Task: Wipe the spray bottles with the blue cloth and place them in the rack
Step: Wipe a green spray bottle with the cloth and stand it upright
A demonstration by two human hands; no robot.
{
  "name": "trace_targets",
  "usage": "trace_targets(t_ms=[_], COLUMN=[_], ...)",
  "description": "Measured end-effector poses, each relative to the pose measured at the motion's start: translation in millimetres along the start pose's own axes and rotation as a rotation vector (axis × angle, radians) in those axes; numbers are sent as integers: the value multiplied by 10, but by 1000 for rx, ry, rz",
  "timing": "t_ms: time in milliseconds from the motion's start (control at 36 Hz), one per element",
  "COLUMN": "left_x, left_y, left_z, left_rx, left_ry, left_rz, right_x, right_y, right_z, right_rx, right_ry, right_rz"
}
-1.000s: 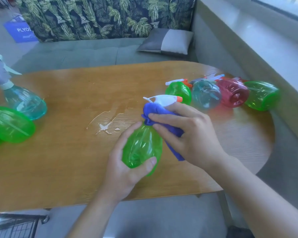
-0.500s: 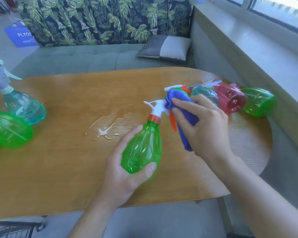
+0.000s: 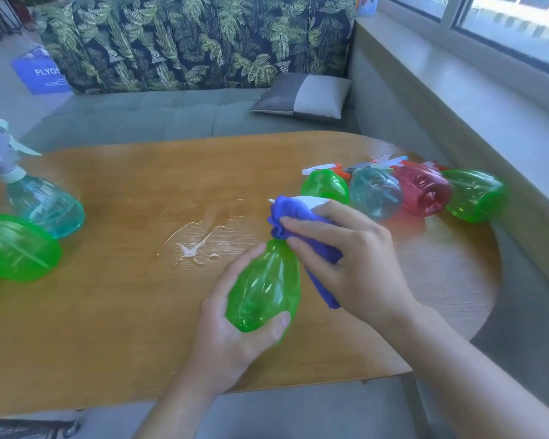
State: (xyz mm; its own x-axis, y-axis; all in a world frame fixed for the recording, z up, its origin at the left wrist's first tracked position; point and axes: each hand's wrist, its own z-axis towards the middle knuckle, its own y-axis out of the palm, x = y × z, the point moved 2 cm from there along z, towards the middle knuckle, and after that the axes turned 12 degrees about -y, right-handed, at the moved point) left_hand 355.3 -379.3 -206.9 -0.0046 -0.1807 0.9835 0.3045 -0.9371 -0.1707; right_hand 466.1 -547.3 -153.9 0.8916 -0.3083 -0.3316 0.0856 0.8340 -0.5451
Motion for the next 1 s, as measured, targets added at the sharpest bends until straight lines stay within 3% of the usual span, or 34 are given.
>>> trace_targets(t_ms=[139,333,528,778,1000], left_x=[17,12,23,15,87], left_y=[1,-14,-14,-107,-73], left_z=[4,11,7,39,18], left_rx=[-15,12,9,127,62], left_ry=[-5,-15,-28,-49,-31], left_rz=[-2,-31,-62,-125,-92], right_x=[191,-10,180,103,107], right_y=[-107,34,-58,18,-96], right_z=[27,-16,-1,-31,39], right_rx=[105,-34,95,-112,102], right_ry=[139,1,80,93,107], right_rz=[-127,70,-141,-106,-71])
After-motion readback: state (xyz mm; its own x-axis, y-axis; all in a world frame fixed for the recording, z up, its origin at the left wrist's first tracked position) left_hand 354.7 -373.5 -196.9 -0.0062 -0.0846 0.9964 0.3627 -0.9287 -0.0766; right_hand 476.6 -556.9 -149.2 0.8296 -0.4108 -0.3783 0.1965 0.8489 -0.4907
